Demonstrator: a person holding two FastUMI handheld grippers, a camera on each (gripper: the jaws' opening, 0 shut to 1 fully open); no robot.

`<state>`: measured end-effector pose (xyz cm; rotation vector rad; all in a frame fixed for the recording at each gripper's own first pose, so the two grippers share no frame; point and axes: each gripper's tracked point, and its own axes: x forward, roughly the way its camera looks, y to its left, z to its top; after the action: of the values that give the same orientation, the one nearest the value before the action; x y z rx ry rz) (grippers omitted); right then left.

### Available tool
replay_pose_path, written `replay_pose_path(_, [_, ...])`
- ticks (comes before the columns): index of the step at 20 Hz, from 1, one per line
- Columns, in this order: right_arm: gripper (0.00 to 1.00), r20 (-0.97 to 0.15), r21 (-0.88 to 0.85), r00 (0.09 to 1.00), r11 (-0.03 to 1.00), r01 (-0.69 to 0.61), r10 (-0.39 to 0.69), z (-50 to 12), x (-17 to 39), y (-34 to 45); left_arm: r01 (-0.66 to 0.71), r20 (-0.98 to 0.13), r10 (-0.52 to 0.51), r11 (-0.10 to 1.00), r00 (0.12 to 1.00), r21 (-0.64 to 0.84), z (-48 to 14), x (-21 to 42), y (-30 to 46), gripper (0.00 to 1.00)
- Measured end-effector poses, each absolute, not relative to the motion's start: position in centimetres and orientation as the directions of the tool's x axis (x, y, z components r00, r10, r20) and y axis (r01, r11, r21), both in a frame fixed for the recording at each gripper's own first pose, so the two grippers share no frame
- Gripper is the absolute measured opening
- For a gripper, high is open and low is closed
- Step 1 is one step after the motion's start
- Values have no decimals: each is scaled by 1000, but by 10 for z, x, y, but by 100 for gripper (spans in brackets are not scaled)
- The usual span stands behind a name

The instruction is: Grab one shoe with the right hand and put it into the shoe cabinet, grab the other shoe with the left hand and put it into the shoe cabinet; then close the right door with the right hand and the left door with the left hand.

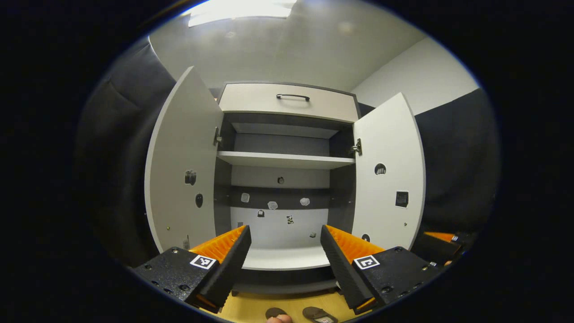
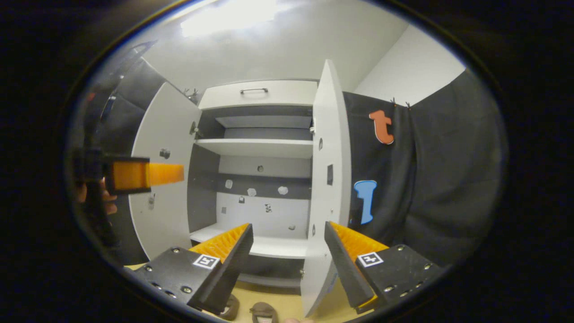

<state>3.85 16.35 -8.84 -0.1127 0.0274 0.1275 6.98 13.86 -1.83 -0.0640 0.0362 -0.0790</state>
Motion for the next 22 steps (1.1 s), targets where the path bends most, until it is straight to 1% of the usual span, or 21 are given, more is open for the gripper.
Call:
replay_pose_path(1, [96, -65, -100, 990, 986, -131, 125, -106, 39, 169, 82, -33, -84, 994, 996, -69, -18, 72, 144, 96])
replay_pose_path(2, [96, -97, -93, 988, 987, -133, 124, -123, 38, 172, 86, -30, -88, 994, 996, -74, -17, 75, 149, 92])
replay_pose_path(4, [96, -156, -93, 981, 987, -134, 118, -161, 36, 180, 94, -20, -96, 992, 995, -82, -15, 79, 162, 92])
replay_pose_path(5, [96, -176, -93, 978, 987, -131, 113, -178, 35, 183, 98, -16, -100, 992, 995, -85, -15, 81, 169, 96])
replay_pose_path(6, [94, -197, -93, 975, 988, -120, 100, -191, 34, 185, 102, -20, -105, 991, 994, -88, -17, 83, 175, 96])
replay_pose_path(7, [96, -211, -87, 973, 990, -113, 93, -203, 33, 188, 108, -27, -111, 990, 994, -90, -19, 84, 180, 95])
replay_pose_path(9, [96, -240, -76, 967, 991, -108, 87, -232, 29, 197, 120, -42, -124, 988, 991, -93, -25, 87, 188, 96])
replay_pose_path(10, [96, -263, -76, 961, 991, -113, 89, -250, 27, 201, 126, -44, -131, 988, 990, -92, -26, 88, 191, 92])
replay_pose_path(11, [96, -295, -80, 951, 989, -122, 94, -271, 26, 205, 126, -50, -130, 988, 990, -90, -27, 89, 195, 92])
replay_pose_path(12, [96, -336, -87, 937, 987, -138, 102, -295, 22, 208, 122, -54, -127, 988, 990, -90, -27, 89, 200, 96])
replay_pose_path(13, [94, -378, -98, 919, 983, -157, 109, -319, 18, 209, 118, -51, -123, 989, 991, -92, -26, 89, 202, 96])
replay_pose_path(14, [96, -419, -107, 900, 978, -180, 119, -343, 12, 210, 111, -46, -116, 989, 992, -94, -23, 91, 205, 96])
replay_pose_path(15, [94, -453, -116, 882, 973, -199, 126, -364, 8, 211, 103, -44, -107, 990, 993, -98, -21, 92, 208, 96])
replay_pose_path(16, [99, -483, -123, 865, 968, -218, 133, -380, 5, 211, 93, -43, -98, 990, 994, -103, -19, 93, 211, 96])
replay_pose_path(19, [94, -564, -126, 813, 957, -260, 146, -429, 2, 208, 58, -29, -62, 991, 998, -119, -11, 99, 221, 96])
replay_pose_path(20, [94, -594, -135, 792, 953, -270, 140, -444, 0, 202, 48, -27, -51, 992, 998, -117, -10, 100, 223, 96])
replay_pose_path(21, [88, -620, -133, 772, 950, -282, 142, -460, -1, 199, 37, -24, -40, 993, 999, -113, -8, 101, 226, 96])
replay_pose_path(22, [89, -648, -133, 749, 948, -288, 137, -475, -2, 198, 25, -23, -27, 994, 999, -104, -8, 102, 228, 95])
